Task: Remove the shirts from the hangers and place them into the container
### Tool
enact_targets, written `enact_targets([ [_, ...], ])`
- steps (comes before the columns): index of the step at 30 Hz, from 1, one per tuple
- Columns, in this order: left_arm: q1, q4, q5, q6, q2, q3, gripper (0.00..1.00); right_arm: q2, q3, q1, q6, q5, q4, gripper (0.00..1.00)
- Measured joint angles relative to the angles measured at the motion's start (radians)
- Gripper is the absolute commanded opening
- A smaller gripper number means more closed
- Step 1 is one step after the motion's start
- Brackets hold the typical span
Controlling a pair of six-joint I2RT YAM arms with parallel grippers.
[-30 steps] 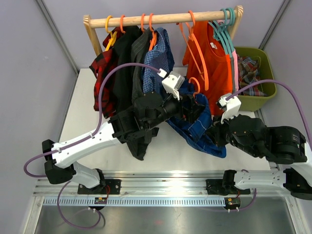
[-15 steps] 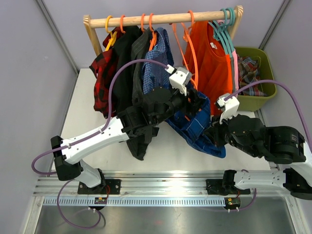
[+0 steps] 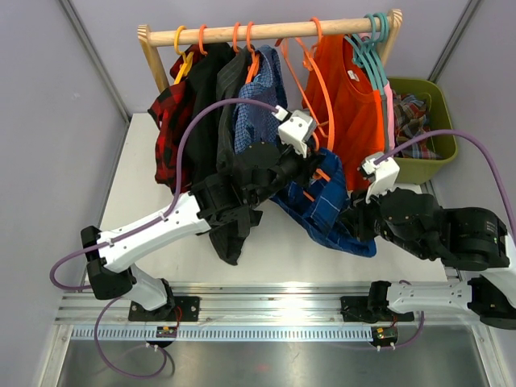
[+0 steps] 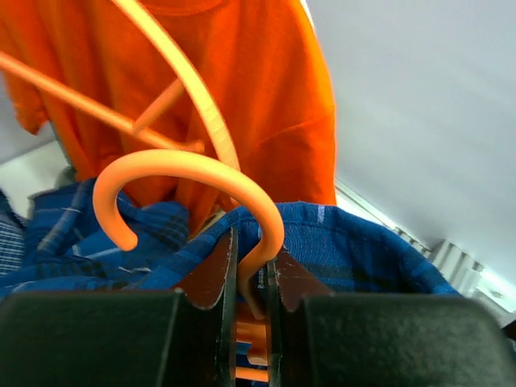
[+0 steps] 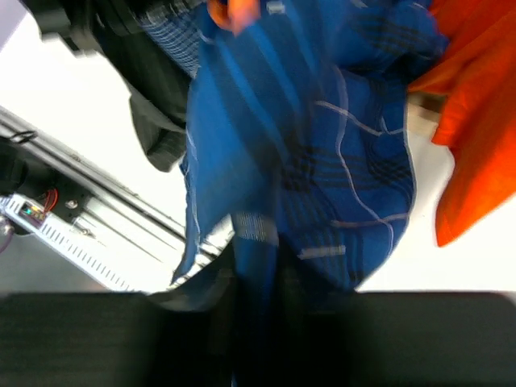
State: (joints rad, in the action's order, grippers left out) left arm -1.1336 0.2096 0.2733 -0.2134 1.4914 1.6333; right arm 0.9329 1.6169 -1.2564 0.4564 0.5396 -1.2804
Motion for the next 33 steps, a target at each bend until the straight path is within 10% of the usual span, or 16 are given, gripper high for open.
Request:
enact_targets([
  [3, 0.009, 0.029, 0.063, 0.034, -0.001, 0.024, 0.00, 0.000, 0.017, 0.000, -0.003, 0.023, -0.025, 0.57],
  [9, 0.027, 0.084, 0.161, 0.086, 0.000, 0.116, 0.00, -0.026, 0.028, 0.000, -0.007, 0.051, -0.056, 0.62],
  [12, 0.029, 0.089, 0.189, 0.109, 0.000, 0.159, 0.00, -0.042, 0.028, 0.000, -0.008, 0.056, -0.056, 0.56],
  [19, 0.030, 0.107, 0.215, 0.137, 0.004, 0.206, 0.00, -0.066, 0.010, -0.003, -0.029, 0.071, -0.048, 0.00],
  [33, 0.052, 0.111, 0.195, 0.157, 0.015, 0.246, 0.00, -0.053, 0.076, -0.005, 0.105, 0.288, -0.051, 0.00],
])
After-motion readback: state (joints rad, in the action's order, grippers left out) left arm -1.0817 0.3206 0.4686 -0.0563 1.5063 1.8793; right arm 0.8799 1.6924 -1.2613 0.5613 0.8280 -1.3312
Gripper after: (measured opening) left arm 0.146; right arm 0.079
